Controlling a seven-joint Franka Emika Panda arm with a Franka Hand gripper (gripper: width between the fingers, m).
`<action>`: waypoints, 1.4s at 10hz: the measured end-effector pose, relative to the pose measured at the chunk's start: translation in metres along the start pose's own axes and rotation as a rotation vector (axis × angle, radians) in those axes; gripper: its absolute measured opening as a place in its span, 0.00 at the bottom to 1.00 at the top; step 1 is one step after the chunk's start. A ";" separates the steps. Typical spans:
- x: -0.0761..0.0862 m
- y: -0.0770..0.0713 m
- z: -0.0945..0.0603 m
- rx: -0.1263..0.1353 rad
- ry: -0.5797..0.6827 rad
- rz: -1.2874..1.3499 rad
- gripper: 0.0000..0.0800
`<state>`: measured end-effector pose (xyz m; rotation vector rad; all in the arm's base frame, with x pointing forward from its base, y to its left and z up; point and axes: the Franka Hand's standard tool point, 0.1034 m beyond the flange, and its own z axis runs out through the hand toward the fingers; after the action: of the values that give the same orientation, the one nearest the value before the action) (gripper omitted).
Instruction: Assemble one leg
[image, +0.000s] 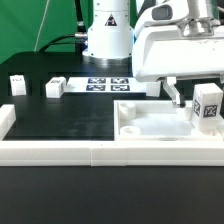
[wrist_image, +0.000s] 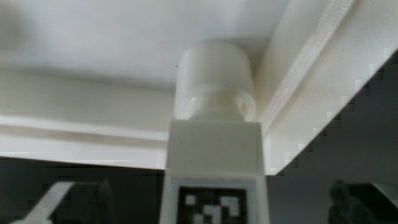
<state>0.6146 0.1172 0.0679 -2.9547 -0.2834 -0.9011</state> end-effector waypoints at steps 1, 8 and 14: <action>0.000 0.000 0.000 0.000 0.000 -0.004 0.80; 0.027 0.001 -0.035 0.009 -0.075 -0.069 0.81; 0.023 0.012 -0.024 0.024 -0.525 -0.035 0.81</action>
Offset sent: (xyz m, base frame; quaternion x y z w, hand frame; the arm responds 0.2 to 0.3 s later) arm -0.0102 -0.0045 0.0335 0.0090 -0.0596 -0.0423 0.9973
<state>0.6227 0.1074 0.1008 -3.1165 -0.3557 -0.1017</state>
